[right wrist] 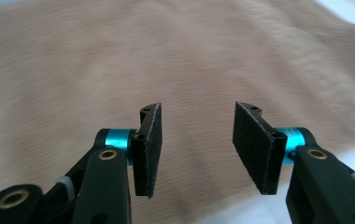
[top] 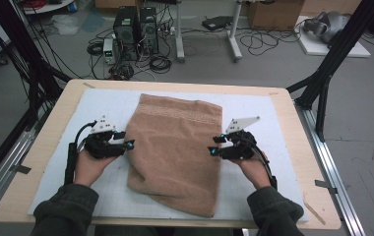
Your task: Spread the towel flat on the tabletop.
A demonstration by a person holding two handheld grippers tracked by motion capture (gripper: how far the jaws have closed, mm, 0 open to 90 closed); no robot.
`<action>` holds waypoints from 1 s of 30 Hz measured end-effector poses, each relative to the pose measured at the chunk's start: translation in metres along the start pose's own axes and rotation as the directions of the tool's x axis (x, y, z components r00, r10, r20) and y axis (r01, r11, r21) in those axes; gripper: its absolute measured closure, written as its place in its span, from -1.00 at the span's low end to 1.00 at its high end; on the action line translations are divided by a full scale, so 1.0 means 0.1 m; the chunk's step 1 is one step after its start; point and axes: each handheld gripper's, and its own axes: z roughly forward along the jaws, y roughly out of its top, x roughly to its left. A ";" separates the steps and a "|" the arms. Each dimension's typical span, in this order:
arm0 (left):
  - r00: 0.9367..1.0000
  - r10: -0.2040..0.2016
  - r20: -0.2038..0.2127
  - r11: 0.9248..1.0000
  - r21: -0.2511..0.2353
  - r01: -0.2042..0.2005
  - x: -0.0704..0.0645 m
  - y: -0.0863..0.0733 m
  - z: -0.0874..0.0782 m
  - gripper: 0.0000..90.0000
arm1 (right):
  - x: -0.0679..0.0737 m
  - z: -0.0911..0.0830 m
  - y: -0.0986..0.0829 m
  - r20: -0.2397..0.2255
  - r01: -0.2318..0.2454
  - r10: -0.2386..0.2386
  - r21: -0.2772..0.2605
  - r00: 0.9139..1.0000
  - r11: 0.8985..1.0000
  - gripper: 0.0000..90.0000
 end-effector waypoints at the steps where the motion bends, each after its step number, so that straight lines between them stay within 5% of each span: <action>1: 1.000 0.008 0.010 1.000 0.004 -0.008 -0.05 -0.05 -0.03 0.10 | 0.08 0.00 -0.04 -0.013 0.016 -0.016 0.000 1.000 1.000 0.14; 7: 0.998 0.012 0.063 0.999 0.040 -0.014 -0.29 -0.40 -0.14 0.10 | 0.49 0.00 -0.27 -0.068 0.082 -0.081 0.024 0.994 0.996 0.11; 15: 0.989 0.027 0.142 0.989 0.140 -0.047 -0.34 -0.57 0.05 0.30 | 0.69 0.12 -0.47 -0.107 0.096 -0.087 0.085 0.990 0.992 0.13; 19: 0.990 0.040 0.139 0.990 0.129 -0.058 -0.37 -0.56 0.03 0.83 | 0.70 0.24 -0.54 -0.114 0.101 -0.087 0.115 0.990 0.988 0.45; 22: 0.992 0.051 0.114 0.992 0.111 -0.063 -0.41 -0.57 -0.03 0.89 | 0.66 0.23 -0.52 -0.133 0.103 -0.089 0.107 0.987 0.989 0.87; 26: 0.995 0.031 0.098 0.999 0.040 -0.035 -0.45 -0.57 -0.25 0.91 | 0.66 0.15 -0.46 -0.102 0.135 -0.125 0.097 0.987 0.986 0.90; 30: 0.998 0.030 0.062 0.999 -0.038 -0.027 -0.47 -0.47 -0.41 0.91 | 0.54 -0.05 -0.33 -0.019 0.121 -0.120 0.040 0.993 0.992 0.90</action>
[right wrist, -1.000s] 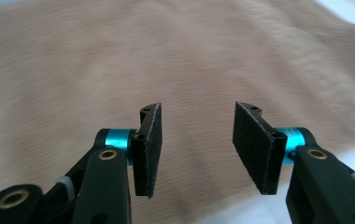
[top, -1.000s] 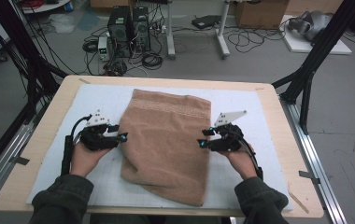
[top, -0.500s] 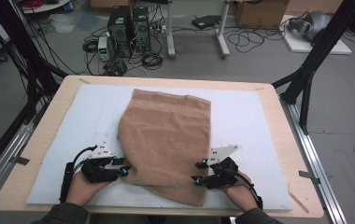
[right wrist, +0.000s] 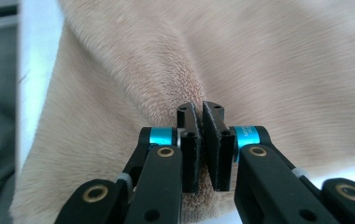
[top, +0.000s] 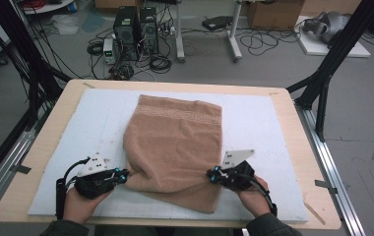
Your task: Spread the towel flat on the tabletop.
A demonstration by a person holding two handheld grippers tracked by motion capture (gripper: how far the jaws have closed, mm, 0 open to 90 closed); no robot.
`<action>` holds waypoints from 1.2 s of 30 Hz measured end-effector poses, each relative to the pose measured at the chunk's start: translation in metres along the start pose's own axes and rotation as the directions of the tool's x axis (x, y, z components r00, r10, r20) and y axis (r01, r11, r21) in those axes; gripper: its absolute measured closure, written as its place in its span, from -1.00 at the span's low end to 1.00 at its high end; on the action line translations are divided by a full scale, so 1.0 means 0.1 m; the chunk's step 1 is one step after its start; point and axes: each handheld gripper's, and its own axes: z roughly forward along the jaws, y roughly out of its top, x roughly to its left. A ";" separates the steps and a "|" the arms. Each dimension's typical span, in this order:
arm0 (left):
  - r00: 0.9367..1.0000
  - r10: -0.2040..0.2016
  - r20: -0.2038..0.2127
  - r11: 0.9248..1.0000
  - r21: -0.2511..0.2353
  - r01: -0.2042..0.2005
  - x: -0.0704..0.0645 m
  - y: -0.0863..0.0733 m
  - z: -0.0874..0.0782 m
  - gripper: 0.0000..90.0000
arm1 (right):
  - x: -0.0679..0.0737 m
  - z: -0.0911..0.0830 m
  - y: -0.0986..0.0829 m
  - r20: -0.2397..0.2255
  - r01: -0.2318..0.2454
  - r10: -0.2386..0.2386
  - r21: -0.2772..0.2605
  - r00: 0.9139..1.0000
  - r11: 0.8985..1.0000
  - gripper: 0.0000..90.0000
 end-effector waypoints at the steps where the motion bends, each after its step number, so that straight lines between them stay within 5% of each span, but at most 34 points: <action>1: 1.000 -0.005 -0.011 1.000 -0.029 0.005 0.01 0.05 0.00 0.91 | -0.06 -0.05 0.05 0.013 -0.018 0.018 -0.029 1.000 0.999 0.90; 4: 0.997 -0.047 -0.056 0.991 -0.124 0.040 0.08 0.24 0.06 0.91 | -0.27 -0.12 0.24 0.081 -0.016 0.020 -0.041 0.996 0.999 0.90; 7: 0.988 -0.093 -0.123 0.983 -0.168 0.071 0.22 0.43 0.25 0.91 | -0.56 -0.09 0.38 0.145 -0.034 0.036 -0.016 0.989 0.999 0.90; 12: 0.973 -0.177 -0.147 0.981 -0.103 0.163 0.50 0.59 0.75 0.88 | -1.11 0.12 0.28 0.212 -0.169 0.153 0.057 0.965 0.984 0.88; 14: 0.969 -0.191 -0.159 0.982 -0.048 0.185 0.59 0.57 0.90 0.70 | -1.23 0.25 0.17 0.227 -0.223 0.196 0.100 0.954 0.970 0.82; 16: 0.971 -0.192 -0.145 0.981 -0.036 0.189 0.63 0.55 0.92 0.55 | -1.28 0.32 0.11 0.217 -0.264 0.235 0.112 0.947 0.958 0.62; 22: 0.985 -0.077 -0.152 0.997 -0.023 0.075 0.56 0.48 0.65 0.36 | -1.04 0.15 0.24 0.206 -0.176 0.166 0.032 0.964 0.984 0.35; 25: 0.988 -0.047 -0.148 0.999 0.002 0.048 0.54 0.39 0.57 0.34 | -0.78 0.04 0.33 0.181 -0.111 0.108 0.009 0.978 0.994 0.26; 29: 0.992 -0.023 -0.124 0.997 0.070 0.032 0.54 0.32 0.58 0.27 | -0.45 -0.03 0.33 0.169 -0.063 0.063 -0.005 0.984 0.998 0.19; 33: 0.994 -0.020 -0.105 0.997 0.071 0.028 0.55 0.32 0.69 0.27 | -0.16 0.13 0.26 0.042 -0.027 0.027 0.001 0.999 1.000 0.13; 36: 0.996 -0.030 -0.082 0.994 0.103 0.039 0.58 0.29 0.82 0.27 | 0.00 0.30 0.20 -0.034 0.007 -0.006 0.038 0.999 0.999 0.07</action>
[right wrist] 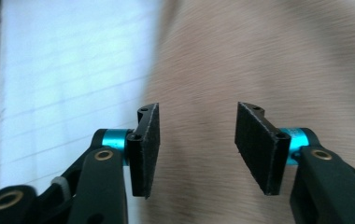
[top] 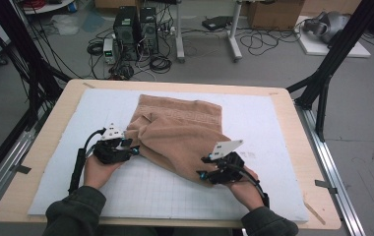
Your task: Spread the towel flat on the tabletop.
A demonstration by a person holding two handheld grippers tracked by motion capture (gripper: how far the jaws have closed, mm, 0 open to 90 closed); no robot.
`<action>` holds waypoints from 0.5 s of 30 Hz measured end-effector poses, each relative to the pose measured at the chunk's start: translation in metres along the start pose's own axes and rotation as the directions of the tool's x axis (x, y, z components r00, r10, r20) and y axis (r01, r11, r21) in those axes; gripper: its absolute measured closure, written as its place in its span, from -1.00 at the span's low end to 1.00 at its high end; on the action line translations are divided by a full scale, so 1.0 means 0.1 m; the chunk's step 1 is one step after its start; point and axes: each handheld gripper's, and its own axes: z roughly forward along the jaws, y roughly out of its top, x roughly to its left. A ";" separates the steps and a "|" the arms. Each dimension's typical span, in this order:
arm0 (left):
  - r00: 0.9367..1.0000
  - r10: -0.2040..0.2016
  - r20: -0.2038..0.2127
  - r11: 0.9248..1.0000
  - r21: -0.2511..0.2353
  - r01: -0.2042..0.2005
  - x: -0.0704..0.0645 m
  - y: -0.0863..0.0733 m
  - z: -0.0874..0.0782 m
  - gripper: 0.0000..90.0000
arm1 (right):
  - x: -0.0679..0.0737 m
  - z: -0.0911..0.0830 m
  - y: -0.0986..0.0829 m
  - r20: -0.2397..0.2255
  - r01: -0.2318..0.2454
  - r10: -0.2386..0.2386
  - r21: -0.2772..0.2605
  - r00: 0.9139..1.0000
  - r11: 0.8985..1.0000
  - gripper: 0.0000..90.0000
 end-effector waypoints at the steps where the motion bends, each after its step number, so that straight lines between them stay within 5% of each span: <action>1: 1.000 -0.002 -0.006 1.000 0.031 0.002 0.00 -0.02 0.06 0.31 | 0.03 0.06 -0.02 -0.038 -0.010 0.010 0.002 0.999 1.000 0.03; 4: 1.000 0.004 -0.022 0.999 0.043 -0.003 0.01 -0.04 0.12 0.53 | 0.14 0.23 -0.04 -0.060 0.017 -0.014 0.052 0.998 0.999 0.05; 7: 1.000 0.015 -0.013 0.998 0.053 -0.014 -0.01 -0.04 0.09 0.84 | 0.14 0.31 -0.07 -0.008 0.051 -0.051 0.069 0.999 0.996 0.50; 9: 0.999 0.033 -0.015 0.998 0.061 -0.032 -0.05 -0.03 0.04 0.87 | 0.07 0.29 -0.08 -0.029 0.028 -0.027 0.051 0.999 0.998 0.78; 15: 0.998 0.068 0.000 0.997 -0.024 -0.068 -0.31 -0.09 -0.37 0.88 | 0.02 0.03 -0.05 -0.036 0.033 -0.032 0.015 0.999 0.999 0.85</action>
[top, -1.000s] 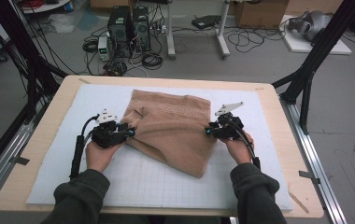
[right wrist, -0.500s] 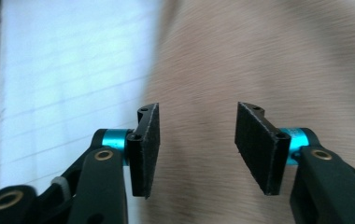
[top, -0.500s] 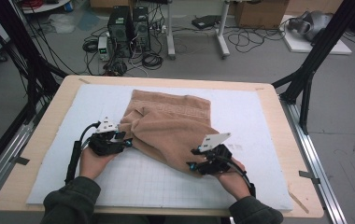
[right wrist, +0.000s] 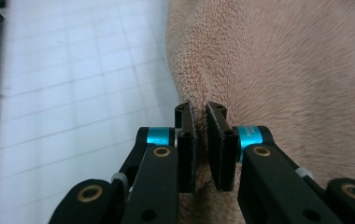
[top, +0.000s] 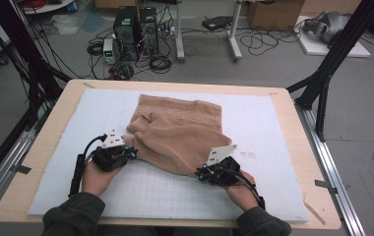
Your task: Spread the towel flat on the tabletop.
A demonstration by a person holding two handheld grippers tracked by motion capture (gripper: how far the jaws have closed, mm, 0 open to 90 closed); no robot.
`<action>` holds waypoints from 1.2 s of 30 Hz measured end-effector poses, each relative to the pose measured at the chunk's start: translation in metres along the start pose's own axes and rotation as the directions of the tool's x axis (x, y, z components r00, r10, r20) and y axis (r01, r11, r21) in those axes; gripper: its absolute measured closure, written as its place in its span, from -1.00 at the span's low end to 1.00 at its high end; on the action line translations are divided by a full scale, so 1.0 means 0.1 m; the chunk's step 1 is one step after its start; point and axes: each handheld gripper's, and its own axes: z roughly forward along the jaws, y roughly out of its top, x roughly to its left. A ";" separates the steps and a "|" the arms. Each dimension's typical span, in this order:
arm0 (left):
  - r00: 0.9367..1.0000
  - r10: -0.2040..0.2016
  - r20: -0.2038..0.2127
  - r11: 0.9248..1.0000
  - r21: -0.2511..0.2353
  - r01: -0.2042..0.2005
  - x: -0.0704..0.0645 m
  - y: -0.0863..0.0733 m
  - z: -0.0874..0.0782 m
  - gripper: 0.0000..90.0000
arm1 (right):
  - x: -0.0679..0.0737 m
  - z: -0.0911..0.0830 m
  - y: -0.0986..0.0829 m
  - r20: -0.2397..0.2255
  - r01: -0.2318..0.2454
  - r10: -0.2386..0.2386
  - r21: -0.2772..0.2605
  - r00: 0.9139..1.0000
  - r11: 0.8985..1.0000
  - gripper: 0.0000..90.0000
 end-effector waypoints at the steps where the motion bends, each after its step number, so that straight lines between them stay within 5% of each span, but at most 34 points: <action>1: 1.000 0.007 0.010 1.000 -0.003 -0.007 -0.05 -0.03 -0.06 0.88 | 0.00 -0.06 0.01 -0.001 -0.001 0.001 -0.014 1.000 1.000 0.85; 11: 0.992 0.058 0.113 0.998 -0.038 -0.054 -0.63 -0.23 -0.60 0.87 | 0.22 -0.64 0.12 -0.034 0.068 -0.071 -0.072 0.997 0.995 0.85; 15: 0.987 0.095 0.129 0.995 -0.050 -0.089 -0.66 -0.19 -0.65 0.51 | 0.18 -0.73 0.19 0.014 0.104 -0.103 -0.038 0.995 0.994 0.84; 20: 0.991 0.076 0.112 0.996 -0.052 -0.071 -0.47 -0.11 -0.46 0.30 | -0.06 -0.50 0.10 0.026 0.058 -0.059 0.011 0.998 0.998 0.84; 22: 0.991 0.085 0.106 0.996 -0.017 -0.084 -0.41 -0.12 -0.30 0.29 | -0.15 -0.39 0.04 0.029 0.025 -0.025 0.012 0.999 1.000 0.83; 24: 0.987 0.058 0.152 0.998 0.017 -0.061 -0.36 -0.14 -0.16 0.24 | -0.23 -0.28 -0.01 0.032 0.001 -0.001 0.016 0.999 1.000 0.83; 26: 0.984 0.054 0.169 0.997 0.044 -0.062 -0.38 -0.16 -0.08 0.18 | -0.27 -0.20 -0.04 0.028 -0.027 0.026 0.030 0.999 0.999 0.82; 30: 0.975 0.109 0.195 0.992 0.035 -0.118 -0.50 -0.17 -0.06 0.17 | -0.28 -0.15 -0.09 0.026 -0.043 0.042 0.023 0.999 0.999 0.81; 32: 0.969 0.117 0.219 0.987 0.078 -0.137 -0.50 -0.19 0.01 0.34 | -0.29 -0.13 -0.12 0.028 -0.046 0.046 0.018 0.999 0.999 0.81; 34: 0.964 0.132 0.230 0.981 0.108 -0.161 -0.52 -0.22 0.10 0.77 | -0.28 -0.12 -0.13 0.023 -0.057 0.056 0.016 0.998 0.998 0.81; 36: 0.969 0.118 0.219 0.986 0.093 -0.141 -0.51 -0.20 0.09 0.97 | -0.29 -0.13 -0.13 0.026 -0.062 0.062 0.011 0.998 0.998 0.82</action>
